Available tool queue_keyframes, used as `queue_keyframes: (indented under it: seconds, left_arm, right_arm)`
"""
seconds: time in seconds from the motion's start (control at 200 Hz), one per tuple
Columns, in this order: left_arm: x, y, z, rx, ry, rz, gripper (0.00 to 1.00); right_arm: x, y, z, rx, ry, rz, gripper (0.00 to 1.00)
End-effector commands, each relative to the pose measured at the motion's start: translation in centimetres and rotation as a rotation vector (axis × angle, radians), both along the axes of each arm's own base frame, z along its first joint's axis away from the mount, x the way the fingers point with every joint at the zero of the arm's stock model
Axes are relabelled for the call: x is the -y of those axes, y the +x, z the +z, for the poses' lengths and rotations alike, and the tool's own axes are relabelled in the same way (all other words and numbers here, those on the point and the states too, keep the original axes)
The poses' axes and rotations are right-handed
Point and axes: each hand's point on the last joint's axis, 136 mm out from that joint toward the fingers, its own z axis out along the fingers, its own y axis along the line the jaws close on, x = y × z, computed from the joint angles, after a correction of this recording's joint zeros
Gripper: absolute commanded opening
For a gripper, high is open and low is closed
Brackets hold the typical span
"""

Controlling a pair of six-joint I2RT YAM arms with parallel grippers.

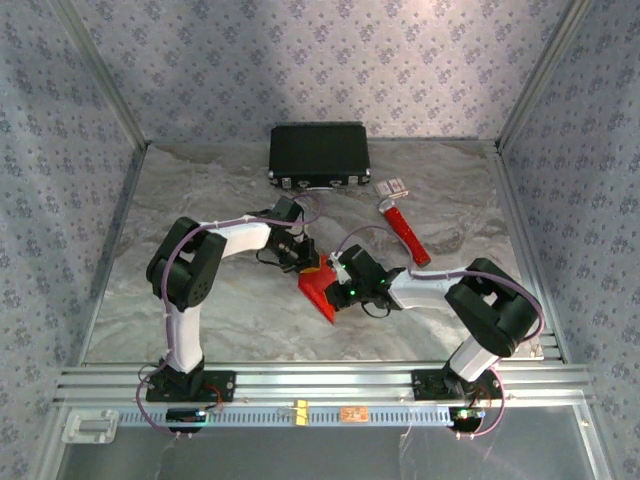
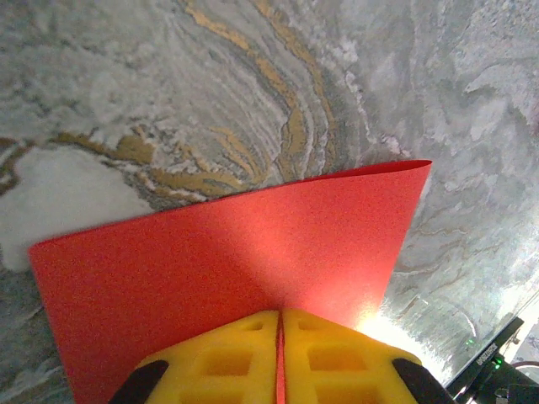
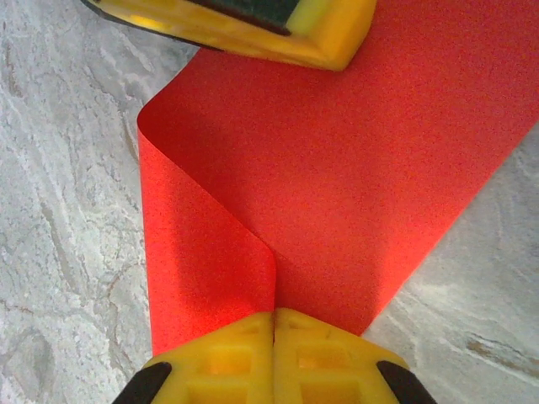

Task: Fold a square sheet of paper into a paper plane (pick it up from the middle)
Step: Third fold the triangle at the center of the table.

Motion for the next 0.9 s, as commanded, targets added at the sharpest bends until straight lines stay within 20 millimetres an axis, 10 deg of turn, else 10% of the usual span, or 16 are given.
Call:
queue_keyframes:
  seconds: [0.0, 0.32, 0.894]
  left_arm:
    - [-0.2, -0.7, -0.7, -0.025, 0.013, 0.002, 0.09]
    - [0.2, 0.0, 0.0, -0.007, 0.002, 0.009, 0.10]
    - [-1.4, 3.9, 8.0, 0.172, -0.094, 0.099, 0.27]
  right_arm:
    - [0.8, -0.4, -0.5, 0.000, -0.029, -0.020, 0.06]
    - [0.9, -0.6, -1.4, -0.017, -0.042, -0.019, 0.06]
    - [1.1, 0.2, -1.5, -0.026, -0.016, -0.022, 0.06]
